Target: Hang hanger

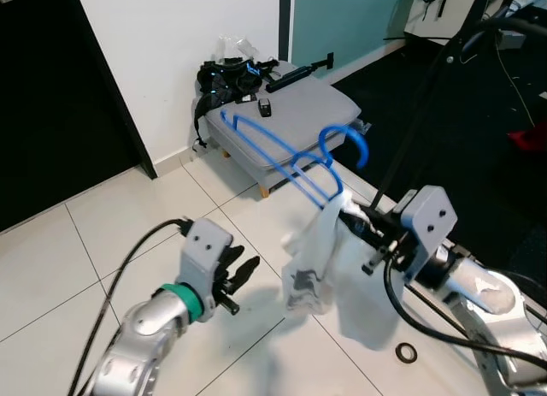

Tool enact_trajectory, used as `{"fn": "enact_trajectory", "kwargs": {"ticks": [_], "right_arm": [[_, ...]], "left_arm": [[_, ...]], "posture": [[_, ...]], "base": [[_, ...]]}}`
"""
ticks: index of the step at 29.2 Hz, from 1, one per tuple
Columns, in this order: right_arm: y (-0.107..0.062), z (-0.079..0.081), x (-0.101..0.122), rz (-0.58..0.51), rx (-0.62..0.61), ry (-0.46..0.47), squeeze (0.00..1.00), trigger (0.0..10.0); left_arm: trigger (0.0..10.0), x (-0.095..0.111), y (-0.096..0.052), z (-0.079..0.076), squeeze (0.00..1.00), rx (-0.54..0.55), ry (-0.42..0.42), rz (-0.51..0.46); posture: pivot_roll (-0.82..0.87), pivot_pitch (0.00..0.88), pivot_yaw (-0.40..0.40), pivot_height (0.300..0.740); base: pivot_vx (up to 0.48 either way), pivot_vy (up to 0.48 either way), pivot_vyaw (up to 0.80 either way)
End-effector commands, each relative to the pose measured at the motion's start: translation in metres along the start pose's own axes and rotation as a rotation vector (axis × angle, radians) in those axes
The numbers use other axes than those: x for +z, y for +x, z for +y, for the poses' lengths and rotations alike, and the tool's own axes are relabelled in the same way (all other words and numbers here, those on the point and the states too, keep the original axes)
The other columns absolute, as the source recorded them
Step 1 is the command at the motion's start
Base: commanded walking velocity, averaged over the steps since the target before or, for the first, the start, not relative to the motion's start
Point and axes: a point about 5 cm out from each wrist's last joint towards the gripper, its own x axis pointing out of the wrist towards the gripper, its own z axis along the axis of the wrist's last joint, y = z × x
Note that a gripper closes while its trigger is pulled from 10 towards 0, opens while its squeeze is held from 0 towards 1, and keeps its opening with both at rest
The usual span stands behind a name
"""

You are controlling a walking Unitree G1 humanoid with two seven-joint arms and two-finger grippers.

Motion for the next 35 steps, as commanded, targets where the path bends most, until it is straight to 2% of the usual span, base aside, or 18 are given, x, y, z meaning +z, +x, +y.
{"fn": "enact_trajectory", "kwargs": {"ticks": [1,3,5,6,10,11,15,18,21,24,26,27,31,32,34,35], "right_arm": [[-0.001,0.006,0.008,-0.041,0.001,0.011,0.00,0.0],[-0.004,0.014,0.013,-0.054,0.030,0.030,0.00,0.0],[-0.005,0.015,0.014,-0.057,0.036,0.034,0.00,0.0],[-0.007,0.021,0.026,-0.090,0.079,0.054,0.00,0.0],[-0.007,0.022,0.033,-0.111,0.095,0.063,0.00,0.0],[-0.007,0.022,0.040,-0.128,0.113,0.059,0.00,0.0],[-0.008,0.020,0.052,-0.155,0.142,0.048,0.00,0.0],[-0.010,0.015,0.058,-0.154,0.161,0.013,0.00,0.0],[-0.010,0.014,0.060,-0.157,0.167,0.008,0.00,0.0],[-0.009,0.012,0.064,-0.171,0.174,0.012,0.00,0.0],[-0.009,0.012,0.064,-0.171,0.174,0.012,0.00,0.0],[-0.008,0.011,0.067,-0.184,0.180,0.017,0.00,0.0],[-0.006,0.011,0.068,-0.190,0.192,0.024,0.00,0.0],[-0.005,0.012,0.069,-0.193,0.203,0.026,0.00,0.0],[-0.004,0.012,0.070,-0.196,0.214,0.027,0.00,0.0],[-0.003,0.013,0.071,-0.200,0.231,0.024,0.00,0.0]], "left_arm": [[10.0,-0.005,0.005,-0.005,0.00,0.003,-0.106,0.025],[10.0,-0.003,0.012,-0.009,0.00,0.006,-0.169,0.017],[10.0,-0.002,0.014,-0.010,0.00,0.009,-0.181,0.017],[10.0,-0.002,0.021,-0.008,0.00,0.030,-0.237,0.039],[10.0,-0.002,0.025,-0.006,0.00,0.046,-0.260,0.043],[10.0,0.000,0.027,-0.003,1.00,0.045,-0.245,0.044],[10.0,0.003,0.029,0.005,1.00,0.050,-0.229,0.052],[10.0,-0.002,0.023,0.018,1.00,0.082,-0.306,0.091],[10.0,-0.003,0.021,0.021,1.00,0.089,-0.335,0.096],[10.0,-0.003,0.014,0.027,1.00,0.095,-0.405,0.089],[10.0,-0.003,0.014,0.027,1.00,0.095,-0.405,0.089],[10.0,-0.001,0.009,0.028,1.00,0.087,-0.480,0.067],[10.0,0.001,0.007,0.026,1.00,0.047,-0.532,0.054],[10.0,0.002,0.006,0.023,0.12,0.000,-0.548,0.054],[10.0,0.003,0.005,0.019,0.12,-0.041,-0.551,0.062],[10.0,0.003,0.006,0.013,0.00,-0.080,-0.551,0.085]], "posture": [[-0.18,0.210,0.117,0.740],[-0.19,0.212,0.124,0.740],[-0.19,0.212,0.124,0.740],[-0.19,0.212,0.134,0.740],[-0.20,0.211,0.140,0.740],[-0.20,0.210,0.150,0.740],[-0.21,0.209,0.162,0.740],[-0.21,0.206,0.168,0.740],[-0.21,0.206,0.168,0.740],[-0.19,0.201,0.169,0.740],[-0.19,0.201,0.169,0.740],[-0.19,0.200,0.170,0.740],[-0.18,0.199,0.168,0.740],[-0.18,0.199,0.168,0.740],[-0.18,0.199,0.168,0.740],[-0.18,0.197,0.168,0.740]], "base": [[0.000,0.000,0.00],[0.000,0.000,0.00],[0.000,0.000,0.00],[0.000,0.000,0.00],[0.000,0.000,0.00],[0.000,0.000,0.00],[0.000,0.000,0.00],[0.000,0.000,0.00],[0.000,0.000,0.00],[0.000,0.000,0.00],[0.000,0.000,0.00],[0.000,0.000,0.00],[0.000,0.000,0.00],[0.000,0.000,0.00],[0.000,0.000,0.00],[0.000,0.000,0.00]]}}
